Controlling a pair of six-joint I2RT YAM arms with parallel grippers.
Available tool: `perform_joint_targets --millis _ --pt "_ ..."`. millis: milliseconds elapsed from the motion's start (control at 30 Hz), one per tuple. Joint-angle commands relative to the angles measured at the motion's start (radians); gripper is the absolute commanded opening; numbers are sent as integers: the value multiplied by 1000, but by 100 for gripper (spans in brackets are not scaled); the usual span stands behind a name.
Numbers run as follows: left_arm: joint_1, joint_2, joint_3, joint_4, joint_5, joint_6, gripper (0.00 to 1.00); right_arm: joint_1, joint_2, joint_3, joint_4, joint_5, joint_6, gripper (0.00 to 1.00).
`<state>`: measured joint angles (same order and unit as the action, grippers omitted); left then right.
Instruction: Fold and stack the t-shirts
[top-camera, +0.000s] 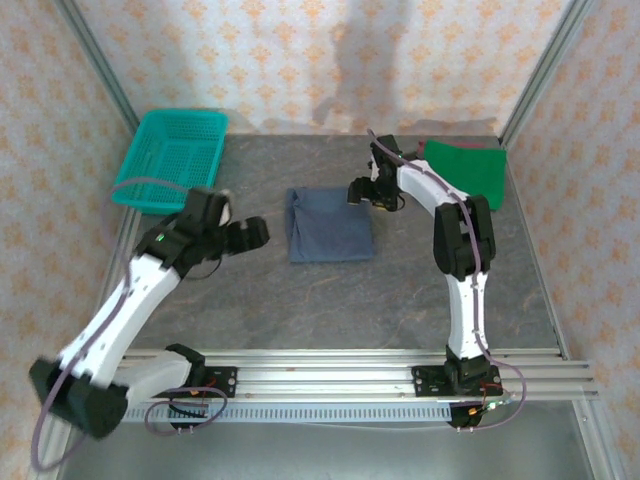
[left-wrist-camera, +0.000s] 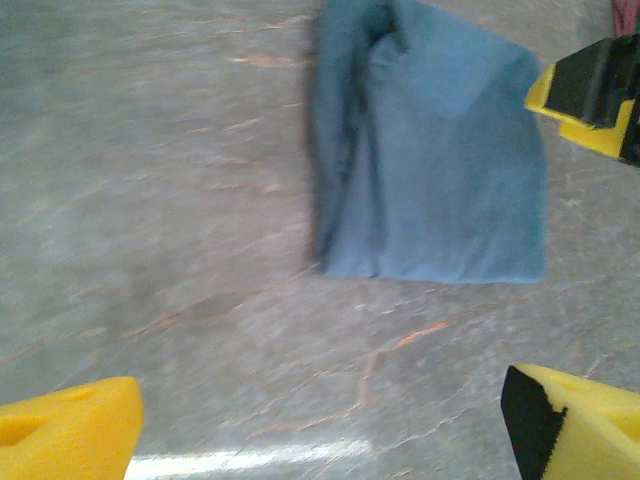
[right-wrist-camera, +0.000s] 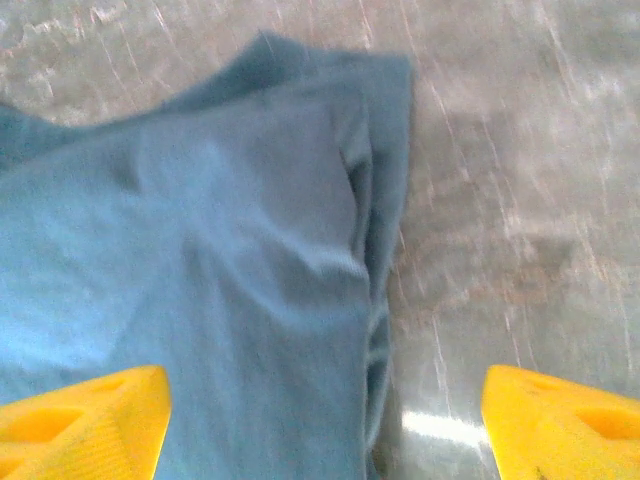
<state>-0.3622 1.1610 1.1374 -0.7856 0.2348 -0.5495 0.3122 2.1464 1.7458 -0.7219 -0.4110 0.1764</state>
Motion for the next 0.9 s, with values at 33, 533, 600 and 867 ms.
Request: perform_joint_targets --millis 33,533,600,867 --pt "-58 258 206 129 43 10 73 25 -152 -171 87 18 104 79" --pt "-38 985 754 113 73 -45 2 156 -259 -477 393 -63 360 34" --pt "-23 1020 782 97 37 -28 1 162 -249 -500 409 -62 370 31" --pt "14 1126 821 84 -53 10 1 239 -254 -593 397 -52 416 26"
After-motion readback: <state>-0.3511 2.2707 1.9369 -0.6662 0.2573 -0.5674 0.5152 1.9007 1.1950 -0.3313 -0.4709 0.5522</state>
